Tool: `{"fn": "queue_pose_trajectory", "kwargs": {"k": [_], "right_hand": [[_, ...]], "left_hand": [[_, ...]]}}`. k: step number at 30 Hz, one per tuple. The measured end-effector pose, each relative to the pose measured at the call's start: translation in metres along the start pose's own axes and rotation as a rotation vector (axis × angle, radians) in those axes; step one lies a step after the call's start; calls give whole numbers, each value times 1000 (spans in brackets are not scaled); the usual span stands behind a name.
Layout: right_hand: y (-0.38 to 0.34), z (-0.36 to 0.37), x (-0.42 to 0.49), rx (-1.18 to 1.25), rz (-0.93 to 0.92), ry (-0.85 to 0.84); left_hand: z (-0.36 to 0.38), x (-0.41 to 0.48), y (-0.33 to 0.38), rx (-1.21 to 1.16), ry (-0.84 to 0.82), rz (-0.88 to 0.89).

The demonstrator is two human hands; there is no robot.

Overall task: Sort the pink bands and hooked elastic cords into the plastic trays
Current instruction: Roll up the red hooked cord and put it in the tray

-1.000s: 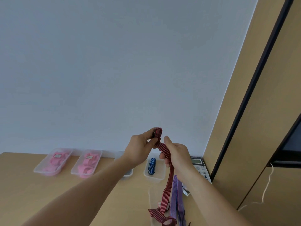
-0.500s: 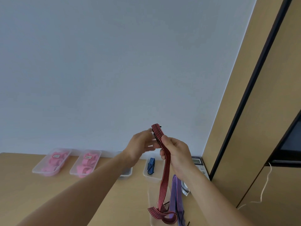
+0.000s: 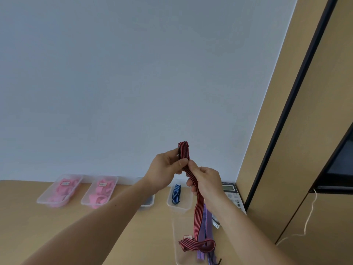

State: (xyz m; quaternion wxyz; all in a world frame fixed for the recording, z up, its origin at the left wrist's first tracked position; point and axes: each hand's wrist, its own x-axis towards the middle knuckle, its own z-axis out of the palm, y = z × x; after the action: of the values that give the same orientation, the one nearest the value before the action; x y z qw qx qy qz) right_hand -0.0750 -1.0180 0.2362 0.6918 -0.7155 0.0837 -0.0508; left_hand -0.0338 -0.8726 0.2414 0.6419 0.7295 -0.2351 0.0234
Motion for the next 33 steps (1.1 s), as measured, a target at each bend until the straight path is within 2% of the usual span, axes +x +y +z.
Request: {"fn": "queue_pose_trajectory", "kwargs": {"k": [4, 8, 10, 17, 20, 22, 25, 26, 27, 29, 33], "right_hand": [[-7, -2, 2, 53, 11, -46], [-7, -2, 2, 127, 23, -120], [-5, -1, 1, 145, 7, -141], [2, -1, 2, 167, -28, -205], [3, 2, 1, 202, -22, -193], [3, 1, 1, 225, -41, -168], [2, 0, 3, 243, -106, -150], [2, 0, 4, 222, -119, -143], [2, 1, 5, 198, -128, -137], [2, 4, 6, 170, -142, -138], [-1, 8, 6, 113, -119, -89]], "left_hand": [[0, -4, -6, 213, 23, 116], [-3, -7, -10, 507, 15, 366], [-8, -6, -12, 632, 6, 437], [-15, -5, -19, 816, -16, 479], [-15, -2, -21, 902, -23, 412], [-13, -3, -17, 655, -34, 294], [-9, -4, -6, -13, -28, -99], [-9, -3, -3, -164, -45, -205], [-10, -2, -1, -223, -86, -259], [-8, -3, 3, -238, -141, -247], [-7, 1, 7, -321, -34, -173]]}}
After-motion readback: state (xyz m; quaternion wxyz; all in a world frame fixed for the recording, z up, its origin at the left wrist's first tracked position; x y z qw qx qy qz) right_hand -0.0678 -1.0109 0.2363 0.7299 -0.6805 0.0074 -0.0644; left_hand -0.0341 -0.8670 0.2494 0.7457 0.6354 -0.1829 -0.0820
